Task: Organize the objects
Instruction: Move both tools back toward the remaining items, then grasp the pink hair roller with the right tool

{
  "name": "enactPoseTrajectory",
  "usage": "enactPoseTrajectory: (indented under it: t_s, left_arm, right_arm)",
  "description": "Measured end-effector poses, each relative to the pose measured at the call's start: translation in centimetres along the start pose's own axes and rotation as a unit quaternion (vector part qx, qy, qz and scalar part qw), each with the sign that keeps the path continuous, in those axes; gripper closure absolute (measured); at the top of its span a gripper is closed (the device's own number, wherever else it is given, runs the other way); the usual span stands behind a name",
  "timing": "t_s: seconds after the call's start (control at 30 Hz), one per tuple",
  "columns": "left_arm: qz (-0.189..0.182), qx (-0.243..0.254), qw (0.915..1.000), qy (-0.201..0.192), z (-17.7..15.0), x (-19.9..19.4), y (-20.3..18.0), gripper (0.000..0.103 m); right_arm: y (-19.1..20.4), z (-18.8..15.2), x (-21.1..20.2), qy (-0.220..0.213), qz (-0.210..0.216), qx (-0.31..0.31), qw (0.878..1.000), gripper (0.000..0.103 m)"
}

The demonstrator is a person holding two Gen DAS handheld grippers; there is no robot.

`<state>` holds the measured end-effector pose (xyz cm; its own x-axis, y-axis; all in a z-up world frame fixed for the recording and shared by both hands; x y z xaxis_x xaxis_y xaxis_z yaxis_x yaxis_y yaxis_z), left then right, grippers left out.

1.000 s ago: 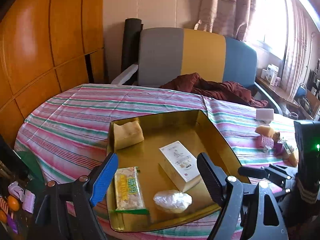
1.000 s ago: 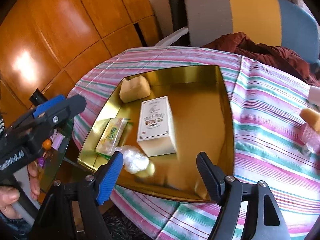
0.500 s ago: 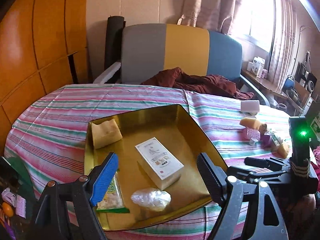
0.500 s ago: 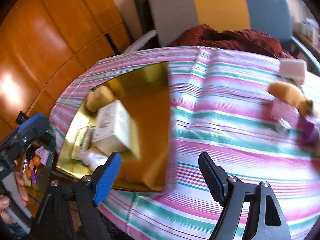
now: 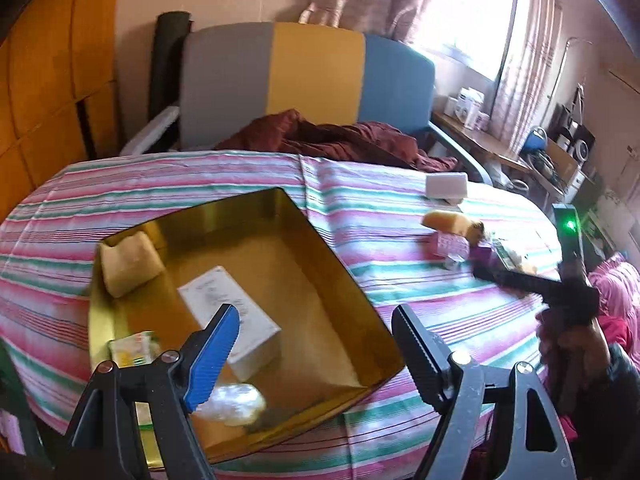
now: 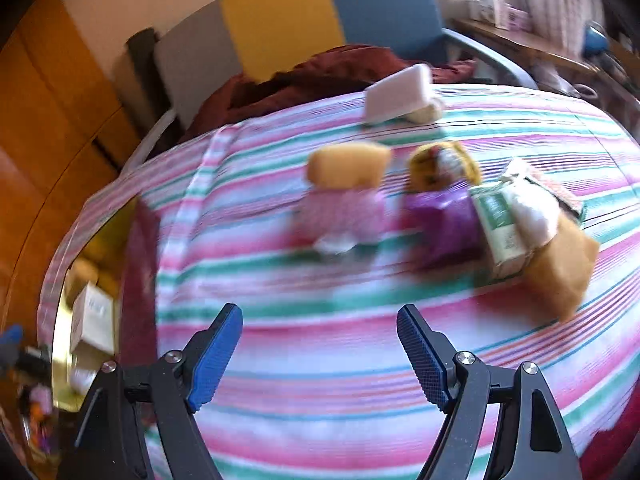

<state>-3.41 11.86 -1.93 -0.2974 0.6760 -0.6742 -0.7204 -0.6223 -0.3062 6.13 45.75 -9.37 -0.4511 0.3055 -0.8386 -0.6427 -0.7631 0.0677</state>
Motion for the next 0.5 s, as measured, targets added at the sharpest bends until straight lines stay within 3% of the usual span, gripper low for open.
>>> enactPoseTrajectory:
  t_s: [0.5]
  left_arm:
    - [-0.035, 0.016, 0.9987, 0.033, 1.5, 3.8, -2.6, 0.023]
  right_arm:
    - [2.5, 4.5, 6.8, 0.016, -0.043, -0.007, 0.999, 0.023]
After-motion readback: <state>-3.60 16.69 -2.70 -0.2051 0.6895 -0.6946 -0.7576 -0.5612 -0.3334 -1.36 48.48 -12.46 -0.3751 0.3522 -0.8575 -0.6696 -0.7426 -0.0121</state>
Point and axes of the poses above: each gripper's, at about its wrist camera, not at the fingertips, and x roughly the way its jaws point, y to its left, z to its top, the point moved 1 cm from there along x, roughly the way its jaws point, and after that the axes turned 13 degrees about -z, right-handed, at the moved point
